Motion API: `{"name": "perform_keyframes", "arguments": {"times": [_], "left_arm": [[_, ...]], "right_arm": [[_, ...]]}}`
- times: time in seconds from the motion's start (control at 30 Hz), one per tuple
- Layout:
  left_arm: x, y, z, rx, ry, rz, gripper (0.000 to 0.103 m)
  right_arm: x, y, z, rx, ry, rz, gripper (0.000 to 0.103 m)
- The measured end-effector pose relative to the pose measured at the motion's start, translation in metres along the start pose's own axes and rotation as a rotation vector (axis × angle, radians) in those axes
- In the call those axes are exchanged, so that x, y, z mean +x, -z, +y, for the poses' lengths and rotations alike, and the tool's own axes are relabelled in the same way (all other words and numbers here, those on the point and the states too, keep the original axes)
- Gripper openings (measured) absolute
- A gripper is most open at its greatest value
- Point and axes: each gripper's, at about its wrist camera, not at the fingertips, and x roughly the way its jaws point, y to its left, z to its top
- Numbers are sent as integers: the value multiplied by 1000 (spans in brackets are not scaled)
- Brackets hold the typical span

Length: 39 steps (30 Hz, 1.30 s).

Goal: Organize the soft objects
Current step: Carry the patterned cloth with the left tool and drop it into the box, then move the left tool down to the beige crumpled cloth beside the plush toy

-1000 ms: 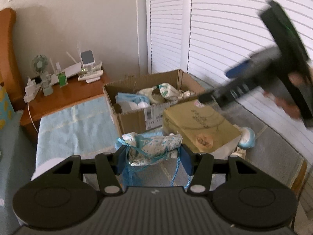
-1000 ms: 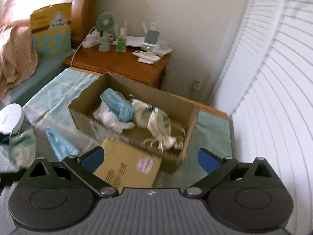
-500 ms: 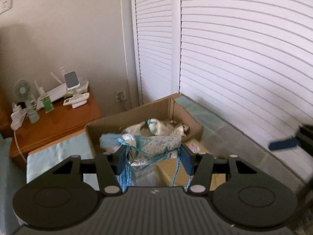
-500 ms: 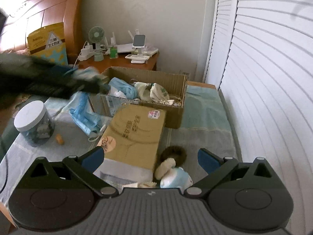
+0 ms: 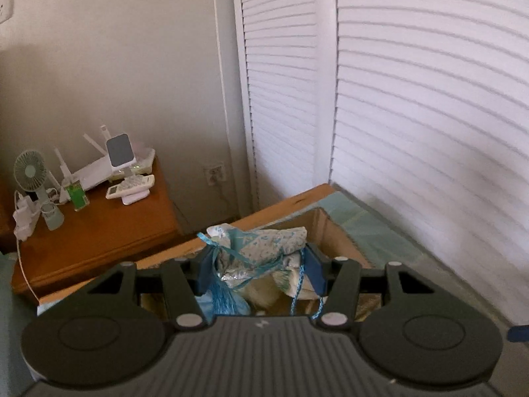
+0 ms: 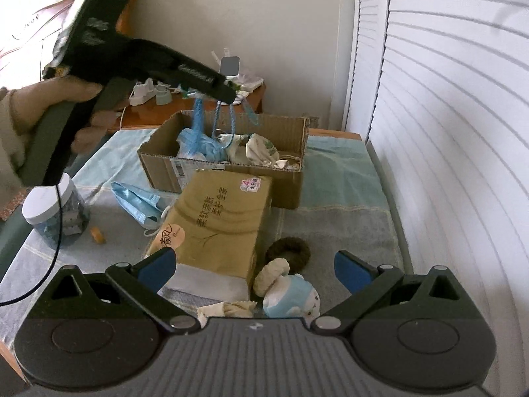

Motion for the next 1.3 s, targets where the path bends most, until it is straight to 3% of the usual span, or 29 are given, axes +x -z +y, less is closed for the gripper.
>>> {"name": "perform_keyframes", "arguments": {"times": [0.37,0.43,0.47,0.5,0.87,1.3], "left_arm": [[32,25,-8,51,-9,136,56],[34,26,-9,38,12,142,67],[33,26,-11,36,25,141,89],[31,26,-12,38,29,129,99],[-24,38,-11,46,27,61,99],[-108,92,-21,-24,-13,24,100]], "right_arm": [[4,-1,-7,21,-2,4,103],[5,-1,-7,22,2,7,103],[5,-1,-7,23,4,8,103],[5,-1,-7,23,4,9,103],[2,3,-3,6,7,10,103],[4,29,2,-26,-12,52,103]]}}
